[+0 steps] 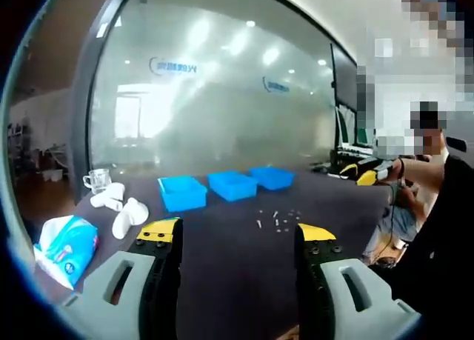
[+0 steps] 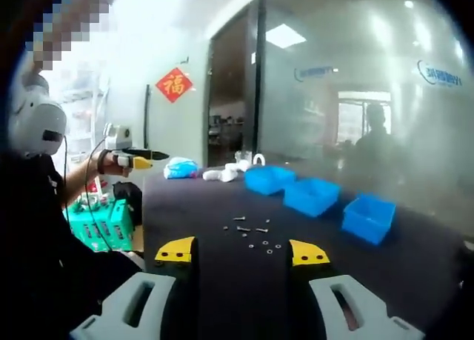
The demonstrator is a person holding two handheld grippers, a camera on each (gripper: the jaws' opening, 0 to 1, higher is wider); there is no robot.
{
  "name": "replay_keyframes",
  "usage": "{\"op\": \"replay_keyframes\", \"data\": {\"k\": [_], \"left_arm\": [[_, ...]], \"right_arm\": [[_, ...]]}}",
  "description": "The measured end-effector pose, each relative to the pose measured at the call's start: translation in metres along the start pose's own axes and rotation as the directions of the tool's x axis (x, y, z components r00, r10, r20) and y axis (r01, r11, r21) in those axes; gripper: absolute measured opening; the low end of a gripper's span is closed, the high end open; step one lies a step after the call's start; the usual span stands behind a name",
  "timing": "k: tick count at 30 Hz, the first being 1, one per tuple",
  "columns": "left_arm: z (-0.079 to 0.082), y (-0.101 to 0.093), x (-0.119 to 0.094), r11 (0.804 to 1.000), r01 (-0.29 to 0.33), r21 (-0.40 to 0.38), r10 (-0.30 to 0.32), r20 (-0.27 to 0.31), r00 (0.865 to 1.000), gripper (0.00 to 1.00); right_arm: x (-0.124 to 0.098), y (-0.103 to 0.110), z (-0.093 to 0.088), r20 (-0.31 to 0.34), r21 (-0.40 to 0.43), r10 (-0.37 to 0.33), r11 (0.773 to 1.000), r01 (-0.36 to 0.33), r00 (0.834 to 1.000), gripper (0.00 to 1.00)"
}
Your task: Sort the screws, nuts, and washers into the corresponding bins
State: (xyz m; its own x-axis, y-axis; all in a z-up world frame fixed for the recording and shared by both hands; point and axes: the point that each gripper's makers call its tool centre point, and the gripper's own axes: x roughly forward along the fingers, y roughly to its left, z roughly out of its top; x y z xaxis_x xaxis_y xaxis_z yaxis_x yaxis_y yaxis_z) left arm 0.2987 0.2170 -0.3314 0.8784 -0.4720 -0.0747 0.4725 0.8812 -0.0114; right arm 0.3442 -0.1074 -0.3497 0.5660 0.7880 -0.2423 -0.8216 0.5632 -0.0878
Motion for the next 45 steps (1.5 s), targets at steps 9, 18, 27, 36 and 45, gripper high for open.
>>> {"op": "replay_keyframes", "data": {"k": [9, 18, 27, 36, 45], "left_arm": [[-0.001, 0.004, -0.002, 1.0, -0.006, -0.006, 0.006, 0.002, 1.0, 0.6], [-0.002, 0.009, -0.006, 1.0, -0.016, -0.012, 0.016, 0.007, 1.0, 0.6], [-0.001, 0.015, -0.012, 0.999, -0.029, -0.026, 0.03, 0.018, 0.999, 0.6], [0.007, 0.02, -0.016, 0.999, -0.045, -0.025, 0.045, 0.031, 0.999, 0.6], [0.009, 0.019, -0.019, 0.999, -0.049, -0.002, 0.049, 0.014, 0.999, 0.6]], "right_arm": [[0.027, -0.001, 0.007, -0.112, -0.111, 0.082, 0.989, -0.095, 0.99, 0.4], [0.054, -0.006, 0.01, -0.247, -0.182, 0.151, 0.963, -0.199, 0.957, 0.39], [0.085, -0.009, 0.012, -0.378, -0.246, 0.202, 0.919, -0.309, 0.903, 0.37], [0.12, -0.009, 0.002, -0.536, -0.316, 0.233, 0.836, -0.449, 0.811, 0.37], [0.153, -0.016, -0.01, -0.643, -0.334, 0.244, 0.764, -0.552, 0.726, 0.33]]}}
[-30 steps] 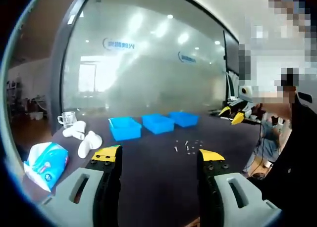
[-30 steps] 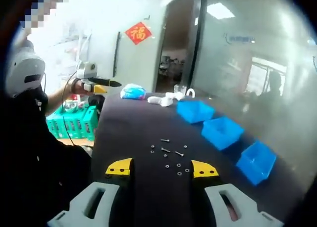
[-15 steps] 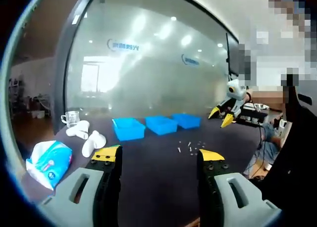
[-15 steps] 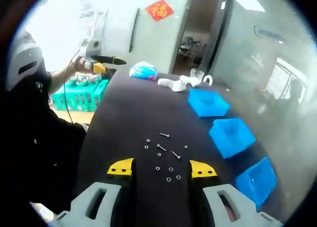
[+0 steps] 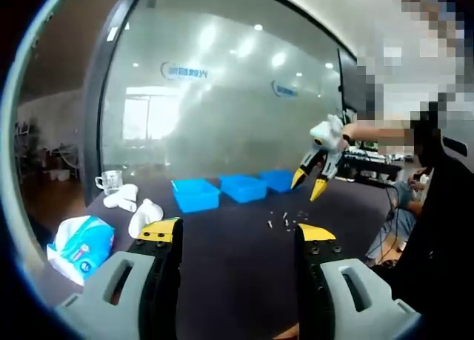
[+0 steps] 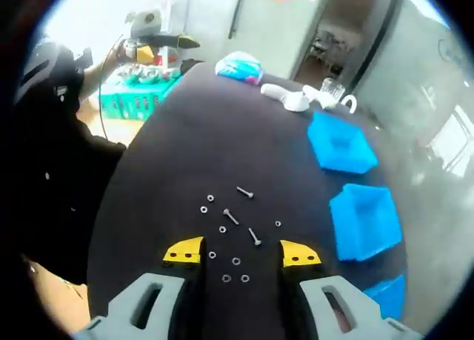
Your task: Sort the screws, nuts, and washers into the corresponding bins
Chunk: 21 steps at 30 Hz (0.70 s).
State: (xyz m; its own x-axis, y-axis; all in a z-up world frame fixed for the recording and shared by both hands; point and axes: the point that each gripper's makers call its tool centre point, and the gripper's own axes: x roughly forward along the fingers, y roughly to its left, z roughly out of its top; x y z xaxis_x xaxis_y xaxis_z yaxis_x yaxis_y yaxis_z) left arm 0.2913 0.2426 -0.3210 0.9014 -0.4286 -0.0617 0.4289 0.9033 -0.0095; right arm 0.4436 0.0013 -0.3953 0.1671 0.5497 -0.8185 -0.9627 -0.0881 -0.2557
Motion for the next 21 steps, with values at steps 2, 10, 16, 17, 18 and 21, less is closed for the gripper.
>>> {"op": "replay_keyframes", "data": {"k": [2, 10, 16, 17, 18, 21], "left_arm": [[0.001, 0.0, -0.001, 1.0, -0.003, 0.001, 0.003, 0.0, 1.0, 0.6], [-0.001, -0.001, 0.0, 1.0, -0.014, -0.001, 0.014, -0.009, 1.0, 0.6], [-0.005, -0.01, 0.002, 1.0, 0.012, 0.006, -0.011, -0.029, 1.0, 0.61], [-0.006, -0.012, 0.003, 1.0, 0.017, 0.006, -0.017, -0.033, 0.999, 0.61], [-0.008, -0.013, 0.003, 1.0, 0.02, 0.007, -0.02, -0.037, 0.999, 0.61], [-0.009, -0.016, 0.004, 1.0, 0.031, 0.007, -0.03, -0.043, 0.999, 0.61]], "right_arm": [[0.006, -0.003, -0.001, -0.023, -0.024, 0.01, 1.0, -0.01, 1.0, 0.33], [0.025, -0.004, -0.006, -0.129, -0.123, 0.07, 0.989, -0.086, 0.989, 0.28], [0.041, -0.001, -0.011, -0.196, -0.181, 0.097, 0.974, -0.133, 0.976, 0.25], [0.044, 0.0, -0.012, -0.211, -0.199, 0.099, 0.97, -0.142, 0.972, 0.24], [0.046, 0.001, -0.013, -0.218, -0.198, 0.1, 0.97, -0.144, 0.971, 0.23], [0.052, 0.001, -0.015, -0.239, -0.208, 0.11, 0.965, -0.161, 0.965, 0.21]]}}
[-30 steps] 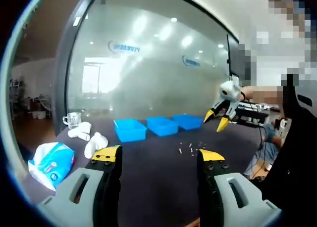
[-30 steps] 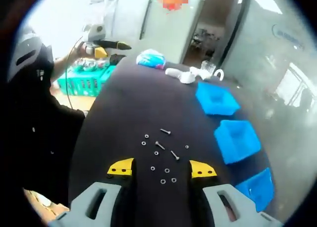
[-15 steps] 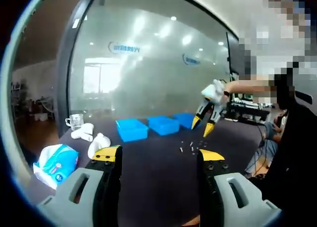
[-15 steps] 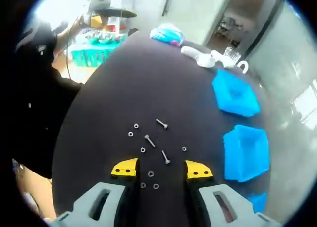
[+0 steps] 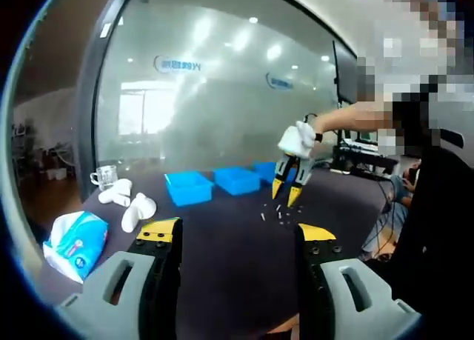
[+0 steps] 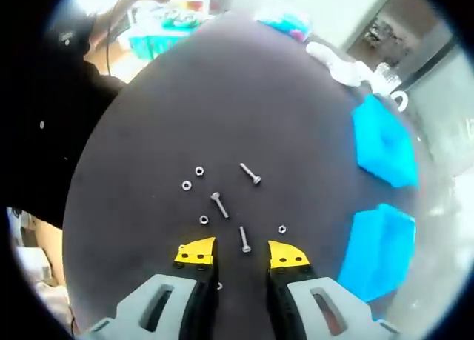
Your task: Sort the screws, nuts, and washers into the corresponding bins
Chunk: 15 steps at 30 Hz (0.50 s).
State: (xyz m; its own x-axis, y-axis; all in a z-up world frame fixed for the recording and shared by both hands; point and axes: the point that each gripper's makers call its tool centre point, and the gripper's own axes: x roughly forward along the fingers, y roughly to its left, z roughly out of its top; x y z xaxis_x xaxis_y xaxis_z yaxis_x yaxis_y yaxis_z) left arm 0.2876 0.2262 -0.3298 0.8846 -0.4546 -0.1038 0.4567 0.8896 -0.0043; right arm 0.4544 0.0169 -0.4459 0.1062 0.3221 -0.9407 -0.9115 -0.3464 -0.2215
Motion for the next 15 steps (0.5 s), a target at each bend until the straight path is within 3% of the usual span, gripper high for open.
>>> {"op": "replay_keyframes", "data": {"k": [10, 15], "left_arm": [[-0.003, 0.0, 0.002, 1.0, 0.0, -0.007, 0.0, -0.007, 1.0, 0.6], [-0.003, 0.001, 0.001, 1.0, -0.005, -0.01, 0.004, -0.008, 1.0, 0.6]], "right_arm": [[0.015, -0.002, 0.0, -0.038, -0.039, 0.037, 0.998, -0.039, 0.999, 0.15], [0.016, 0.004, -0.001, -0.045, 0.019, 0.1, 0.995, -0.099, 0.994, 0.09]]}}
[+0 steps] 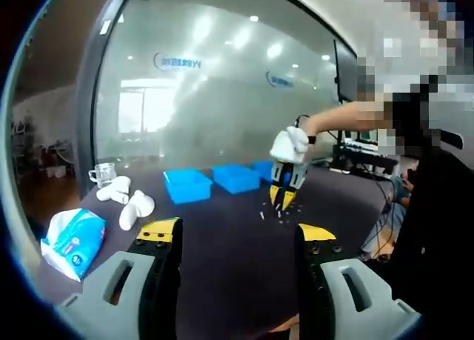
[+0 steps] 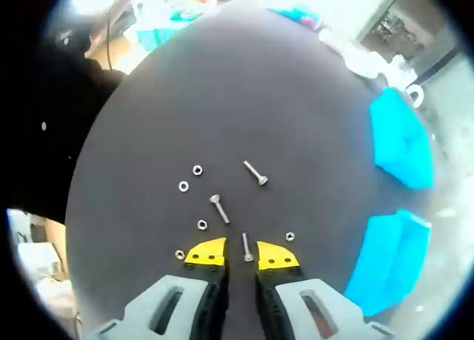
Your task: Sort the screws, nuts, and washers into the corresponding bins
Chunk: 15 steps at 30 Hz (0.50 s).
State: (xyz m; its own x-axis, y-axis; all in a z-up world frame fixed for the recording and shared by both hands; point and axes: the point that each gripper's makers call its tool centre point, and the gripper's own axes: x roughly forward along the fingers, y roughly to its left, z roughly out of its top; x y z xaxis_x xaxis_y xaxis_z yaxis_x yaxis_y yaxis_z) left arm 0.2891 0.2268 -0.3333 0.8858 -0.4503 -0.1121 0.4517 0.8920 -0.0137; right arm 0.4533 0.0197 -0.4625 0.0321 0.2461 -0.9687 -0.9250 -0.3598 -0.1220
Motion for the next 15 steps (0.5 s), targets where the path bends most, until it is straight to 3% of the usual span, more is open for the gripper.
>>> {"op": "replay_keyframes", "data": {"k": [6, 15], "left_arm": [[0.0007, 0.0009, 0.0014, 1.0, 0.0, -0.006, 0.0, 0.005, 1.0, 0.6], [0.0003, 0.0037, -0.0012, 1.0, -0.006, -0.014, 0.006, 0.012, 1.0, 0.6]], "right_arm": [[0.0022, 0.0072, -0.0002, 0.004, 0.094, 0.078, 0.992, -0.078, 0.997, 0.0], [-0.0011, 0.0107, 0.0019, -0.016, 0.075, 0.054, 0.996, -0.053, 0.998, 0.0]]}}
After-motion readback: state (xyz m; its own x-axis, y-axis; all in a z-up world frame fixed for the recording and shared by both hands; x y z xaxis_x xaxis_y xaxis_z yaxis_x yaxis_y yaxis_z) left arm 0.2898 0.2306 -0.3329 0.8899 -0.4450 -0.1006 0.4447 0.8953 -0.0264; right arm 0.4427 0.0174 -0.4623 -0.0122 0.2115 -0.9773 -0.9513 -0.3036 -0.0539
